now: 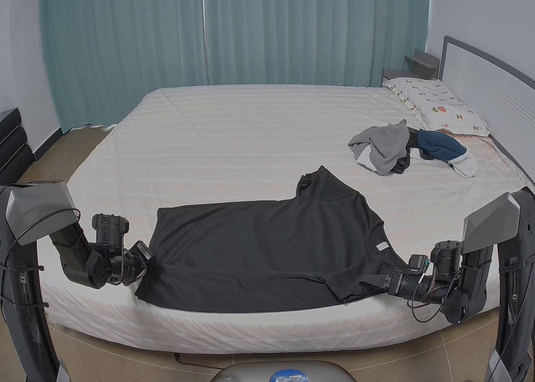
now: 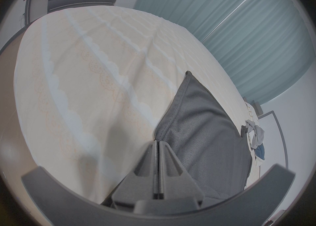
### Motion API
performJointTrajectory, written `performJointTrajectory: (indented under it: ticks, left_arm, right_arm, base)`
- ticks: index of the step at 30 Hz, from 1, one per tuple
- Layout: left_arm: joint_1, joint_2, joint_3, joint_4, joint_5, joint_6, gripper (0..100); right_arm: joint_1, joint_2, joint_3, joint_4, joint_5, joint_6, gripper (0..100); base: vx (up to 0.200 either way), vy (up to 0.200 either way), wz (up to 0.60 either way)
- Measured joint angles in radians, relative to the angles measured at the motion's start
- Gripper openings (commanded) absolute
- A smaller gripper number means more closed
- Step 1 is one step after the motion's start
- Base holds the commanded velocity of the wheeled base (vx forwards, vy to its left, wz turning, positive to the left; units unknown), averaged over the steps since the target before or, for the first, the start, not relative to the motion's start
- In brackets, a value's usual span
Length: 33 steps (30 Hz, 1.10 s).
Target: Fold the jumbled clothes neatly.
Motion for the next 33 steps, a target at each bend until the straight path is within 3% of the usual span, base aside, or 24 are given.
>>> performJointTrajectory:
  ticks: [30,31,33]
  left_arm:
    - [0.0,0.0,-0.001,0.0,0.001,0.001,0]
    - [0.0,0.0,-0.001,0.0,0.001,0.001,0]
    - [0.0,0.0,-0.001,0.0,0.001,0.001,0]
  right_arm:
    - [-0.019,-0.107,0.056,-0.001,-0.006,0.064,0]
    - [-0.019,-0.112,0.057,-0.002,-0.007,0.067,100]
    - [-0.018,-0.125,0.059,-0.001,-0.008,0.074,100]
  base:
    - [0.0,0.0,0.0]
    - [0.0,0.0,0.0]
    - [0.0,0.0,0.0]
